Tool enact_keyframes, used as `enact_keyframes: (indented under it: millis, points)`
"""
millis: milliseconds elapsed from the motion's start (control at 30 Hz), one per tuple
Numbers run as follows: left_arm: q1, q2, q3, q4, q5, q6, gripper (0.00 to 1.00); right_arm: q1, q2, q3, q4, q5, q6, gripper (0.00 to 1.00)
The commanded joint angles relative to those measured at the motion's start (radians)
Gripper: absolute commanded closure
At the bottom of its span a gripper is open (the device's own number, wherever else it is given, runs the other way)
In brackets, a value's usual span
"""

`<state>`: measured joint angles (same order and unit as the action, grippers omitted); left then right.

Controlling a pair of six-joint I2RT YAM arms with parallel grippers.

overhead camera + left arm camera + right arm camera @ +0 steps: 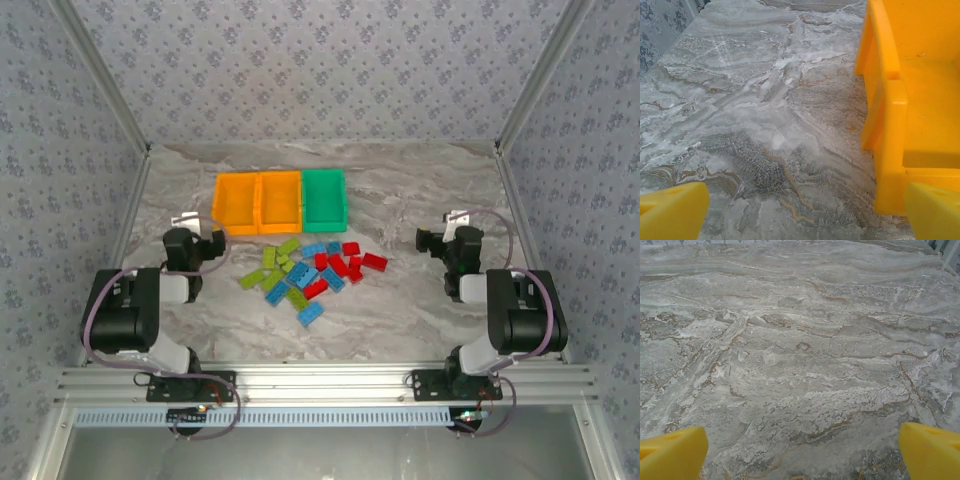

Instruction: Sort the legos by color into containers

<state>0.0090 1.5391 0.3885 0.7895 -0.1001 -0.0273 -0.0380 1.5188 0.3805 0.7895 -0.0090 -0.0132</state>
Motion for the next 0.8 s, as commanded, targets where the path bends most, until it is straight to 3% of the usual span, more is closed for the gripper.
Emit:
enact_keyframes:
  millis: [0,467,600,667,767]
  points:
    - [0.0,-0.006,0.021,0.027,0.013,-0.007,0.01,-0.004,0.0,0.018,-0.002,-0.007,-0.013,0.0]
    - [0.001,-0.008,0.017,0.035,0.01,-0.008,0.01,-0.002,-0.028,0.027,-0.038,-0.029,-0.024,0.0]
    - [-0.006,-0.112,-0.021,0.007,-0.043,-0.018,0.01,0.026,-0.268,0.202,-0.53,0.113,0.093,0.01]
    - [-0.03,-0.257,0.031,-0.232,-0.127,-0.048,0.01,0.046,-0.39,0.277,-0.734,0.124,0.219,0.02]
    - [-0.068,-0.423,0.153,-0.622,-0.213,-0.203,0.01,0.1,-0.49,0.432,-1.087,0.09,0.428,0.0]
